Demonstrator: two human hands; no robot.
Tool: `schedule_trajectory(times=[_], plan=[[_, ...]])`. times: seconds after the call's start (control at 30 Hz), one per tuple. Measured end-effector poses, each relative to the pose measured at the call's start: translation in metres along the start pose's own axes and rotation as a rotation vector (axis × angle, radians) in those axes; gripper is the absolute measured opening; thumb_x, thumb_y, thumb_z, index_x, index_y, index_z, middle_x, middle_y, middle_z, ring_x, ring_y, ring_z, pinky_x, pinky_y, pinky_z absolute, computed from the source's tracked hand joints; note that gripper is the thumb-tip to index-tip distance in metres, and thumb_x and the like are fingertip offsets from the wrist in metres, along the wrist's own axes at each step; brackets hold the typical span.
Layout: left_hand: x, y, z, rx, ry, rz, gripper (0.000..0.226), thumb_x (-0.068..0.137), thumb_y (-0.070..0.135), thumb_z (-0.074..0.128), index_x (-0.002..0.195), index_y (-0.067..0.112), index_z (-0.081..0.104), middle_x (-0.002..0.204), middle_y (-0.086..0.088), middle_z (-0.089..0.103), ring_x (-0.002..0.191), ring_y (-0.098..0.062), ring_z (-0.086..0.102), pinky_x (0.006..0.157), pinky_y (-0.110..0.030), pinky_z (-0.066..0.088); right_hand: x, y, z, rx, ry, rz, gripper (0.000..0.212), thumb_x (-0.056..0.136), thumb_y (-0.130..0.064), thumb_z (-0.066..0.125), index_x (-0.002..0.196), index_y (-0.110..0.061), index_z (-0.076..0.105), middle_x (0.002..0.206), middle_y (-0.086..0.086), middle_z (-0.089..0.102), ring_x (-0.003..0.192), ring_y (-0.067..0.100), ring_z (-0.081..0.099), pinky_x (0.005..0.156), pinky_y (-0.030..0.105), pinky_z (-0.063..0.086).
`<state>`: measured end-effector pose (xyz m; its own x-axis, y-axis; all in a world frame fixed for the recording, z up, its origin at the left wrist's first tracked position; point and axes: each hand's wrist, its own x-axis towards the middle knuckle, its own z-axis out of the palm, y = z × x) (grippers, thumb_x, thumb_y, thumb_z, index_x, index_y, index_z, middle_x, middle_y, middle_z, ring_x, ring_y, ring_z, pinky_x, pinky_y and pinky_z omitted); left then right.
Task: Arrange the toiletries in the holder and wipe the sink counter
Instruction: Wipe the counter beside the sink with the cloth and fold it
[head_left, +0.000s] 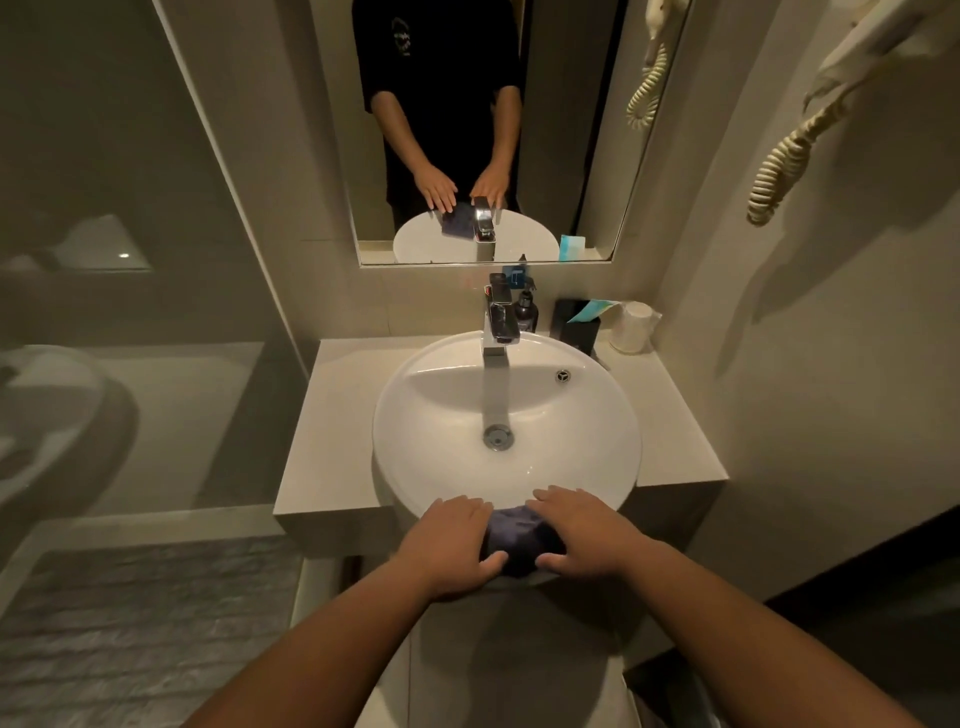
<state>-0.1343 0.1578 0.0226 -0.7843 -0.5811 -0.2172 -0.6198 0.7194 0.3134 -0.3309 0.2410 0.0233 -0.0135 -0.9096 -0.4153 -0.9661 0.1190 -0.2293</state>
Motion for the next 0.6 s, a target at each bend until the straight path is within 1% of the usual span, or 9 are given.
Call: schedule_trajectory(times=[0.07, 0.17, 0.23, 0.3, 0.33, 0.37, 0.43, 0.53, 0.6], plan=[[0.009, 0.003, 0.005, 0.032, -0.038, 0.01, 0.053, 0.082, 0.063, 0.049, 0.118, 0.024, 0.047, 0.121, -0.001, 0.056, 0.105, -0.018, 0.05, 0.099, -0.036, 0.039, 0.006, 0.005, 0.0, -0.042, -0.02, -0.016, 0.077, 0.084, -0.056, 0.059, 0.148, -0.026, 0.028, 0.156, 0.003, 0.032, 0.142, 0.025, 0.03, 0.119, 0.046, 0.021], [0.031, 0.009, 0.009, 0.096, -0.087, 0.034, 0.068, 0.077, 0.068, 0.053, 0.123, 0.02, 0.045, 0.123, -0.005, 0.053, 0.106, -0.022, 0.048, 0.098, -0.039, 0.04, 0.018, 0.013, -0.002, -0.051, -0.079, -0.02, 0.079, 0.085, -0.054, 0.059, 0.149, -0.024, 0.025, 0.159, 0.004, 0.027, 0.146, 0.026, 0.022, 0.121, 0.05, 0.01], [0.046, 0.011, 0.013, 0.081, -0.142, 0.033, 0.073, 0.074, 0.069, 0.057, 0.125, 0.018, 0.044, 0.123, -0.005, 0.054, 0.107, -0.023, 0.05, 0.097, -0.039, 0.041, 0.027, 0.017, -0.002, -0.016, -0.117, -0.033, 0.073, 0.083, -0.055, 0.059, 0.144, -0.025, 0.033, 0.152, 0.004, 0.038, 0.14, 0.026, 0.032, 0.119, 0.053, 0.011], [0.054, 0.012, 0.019, 0.034, -0.214, 0.016, 0.067, 0.072, 0.066, 0.062, 0.119, 0.021, 0.048, 0.119, -0.003, 0.058, 0.103, -0.021, 0.054, 0.091, -0.037, 0.045, 0.033, 0.019, 0.002, 0.008, -0.171, -0.069, 0.058, 0.082, -0.055, 0.059, 0.132, -0.028, 0.047, 0.135, 0.002, 0.054, 0.125, 0.023, 0.046, 0.116, 0.055, 0.017], [0.056, 0.012, 0.023, 0.034, -0.242, 0.015, 0.063, 0.072, 0.064, 0.063, 0.117, 0.022, 0.05, 0.117, -0.002, 0.061, 0.102, -0.021, 0.057, 0.089, -0.037, 0.048, 0.035, 0.021, 0.005, 0.014, -0.182, -0.085, 0.053, 0.082, -0.055, 0.059, 0.128, -0.028, 0.05, 0.131, 0.001, 0.057, 0.12, 0.022, 0.05, 0.115, 0.055, 0.018], [0.056, 0.011, 0.026, 0.054, -0.244, 0.02, 0.058, 0.073, 0.061, 0.063, 0.115, 0.023, 0.052, 0.115, -0.001, 0.063, 0.101, -0.021, 0.059, 0.089, -0.038, 0.05, 0.034, 0.023, 0.009, 0.025, -0.166, -0.097, 0.05, 0.083, -0.054, 0.058, 0.126, -0.029, 0.052, 0.129, 0.0, 0.059, 0.119, 0.021, 0.052, 0.114, 0.054, 0.017], [0.052, 0.008, 0.031, 0.104, -0.19, 0.038, 0.048, 0.077, 0.055, 0.062, 0.112, 0.023, 0.054, 0.112, 0.0, 0.065, 0.099, -0.021, 0.061, 0.087, -0.039, 0.052, 0.027, 0.026, 0.016, 0.05, -0.077, -0.108, 0.044, 0.085, -0.053, 0.058, 0.123, -0.031, 0.055, 0.127, -0.002, 0.062, 0.116, 0.018, 0.055, 0.113, 0.049, 0.02], [0.043, 0.009, 0.03, 0.109, -0.101, 0.048, 0.033, 0.083, 0.047, 0.059, 0.108, 0.026, 0.056, 0.109, 0.0, 0.068, 0.096, -0.021, 0.064, 0.084, -0.039, 0.054, 0.014, 0.022, 0.025, 0.045, 0.11, -0.123, 0.029, 0.087, -0.046, 0.059, 0.114, -0.035, 0.06, 0.115, -0.005, 0.068, 0.103, 0.014, 0.06, 0.109, 0.04, 0.034], [0.033, 0.015, 0.023, 0.114, -0.068, 0.039, 0.025, 0.088, 0.04, 0.055, 0.108, 0.026, 0.058, 0.107, -0.002, 0.07, 0.094, -0.022, 0.065, 0.083, -0.039, 0.054, 0.006, 0.015, 0.02, 0.02, 0.179, -0.109, 0.017, 0.088, -0.042, 0.061, 0.103, -0.035, 0.064, 0.105, -0.005, 0.071, 0.094, 0.014, 0.062, 0.105, 0.039, 0.041]])
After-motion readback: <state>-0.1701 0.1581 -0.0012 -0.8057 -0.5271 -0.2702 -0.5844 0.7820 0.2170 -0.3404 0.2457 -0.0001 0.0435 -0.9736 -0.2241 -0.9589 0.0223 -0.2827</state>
